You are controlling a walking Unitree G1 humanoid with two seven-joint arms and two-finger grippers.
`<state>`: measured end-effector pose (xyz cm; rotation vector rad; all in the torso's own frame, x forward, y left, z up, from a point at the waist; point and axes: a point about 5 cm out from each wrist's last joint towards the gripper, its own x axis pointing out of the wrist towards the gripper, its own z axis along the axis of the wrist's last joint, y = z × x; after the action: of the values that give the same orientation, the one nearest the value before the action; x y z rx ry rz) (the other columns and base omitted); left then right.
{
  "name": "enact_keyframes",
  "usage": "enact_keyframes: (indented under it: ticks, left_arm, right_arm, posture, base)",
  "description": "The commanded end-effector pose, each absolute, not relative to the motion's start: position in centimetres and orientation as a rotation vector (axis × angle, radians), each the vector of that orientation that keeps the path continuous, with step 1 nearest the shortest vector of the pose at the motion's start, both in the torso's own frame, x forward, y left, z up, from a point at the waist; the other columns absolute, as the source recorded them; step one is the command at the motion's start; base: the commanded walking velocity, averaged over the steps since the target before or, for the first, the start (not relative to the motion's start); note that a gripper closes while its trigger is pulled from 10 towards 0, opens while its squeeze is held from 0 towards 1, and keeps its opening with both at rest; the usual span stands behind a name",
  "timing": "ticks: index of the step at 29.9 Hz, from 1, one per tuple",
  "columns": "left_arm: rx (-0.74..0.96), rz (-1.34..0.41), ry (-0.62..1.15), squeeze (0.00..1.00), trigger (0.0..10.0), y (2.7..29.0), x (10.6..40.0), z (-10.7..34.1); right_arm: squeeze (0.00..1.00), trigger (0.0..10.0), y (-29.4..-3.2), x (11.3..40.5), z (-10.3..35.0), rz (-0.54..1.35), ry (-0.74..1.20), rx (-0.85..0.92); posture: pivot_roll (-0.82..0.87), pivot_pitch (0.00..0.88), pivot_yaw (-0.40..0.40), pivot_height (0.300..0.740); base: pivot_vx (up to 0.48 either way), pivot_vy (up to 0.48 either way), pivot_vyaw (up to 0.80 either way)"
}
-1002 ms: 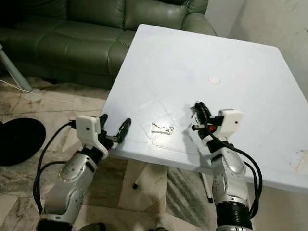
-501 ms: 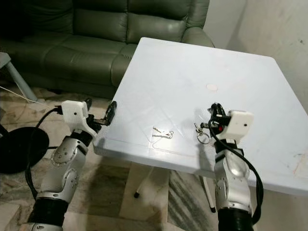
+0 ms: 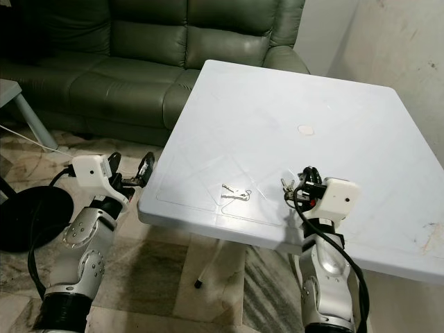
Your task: Hang keys on a hook
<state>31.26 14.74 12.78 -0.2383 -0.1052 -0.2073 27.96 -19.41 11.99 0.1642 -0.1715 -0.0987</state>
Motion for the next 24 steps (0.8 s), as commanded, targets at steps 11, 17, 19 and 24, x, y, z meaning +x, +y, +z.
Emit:
enact_keyframes:
  ticks: [11, 17, 19, 24]
  left_arm:
    - [-0.233, -0.207, -0.142, 0.00, 10.0, 15.8, 31.8, 14.1]
    - [-0.208, -0.232, -0.146, 0.00, 10.0, 15.5, 32.0, 14.3]
    - [-0.210, -0.232, -0.145, 0.00, 10.0, 15.5, 32.1, 14.3]
    - [-0.213, -0.227, -0.139, 0.00, 10.0, 15.4, 32.3, 14.2]
  right_arm:
    - [0.00, 10.0, -20.3, 27.7, 13.4, -0.106, -0.193, 0.084]
    - [0.00, 10.0, -20.7, 28.4, 13.7, -0.104, -0.182, 0.033]
    - [0.00, 10.0, -20.7, 28.5, 13.7, -0.100, -0.179, 0.043]
    - [0.00, 10.0, -20.5, 28.8, 13.5, -0.088, -0.157, 0.037]
  posture:
    - [0.01, 0.000, -0.060, 0.740]
    - [0.01, 0.000, -0.069, 0.740]
    - [0.01, 0.000, -0.075, 0.740]
    - [0.01, 0.000, -0.078, 0.740]
  base:
    - [0.000, 0.000, 0.00]
    - [0.000, 0.000, 0.00]
    - [0.000, 0.000, 0.00]
    - [0.000, 0.000, 0.00]
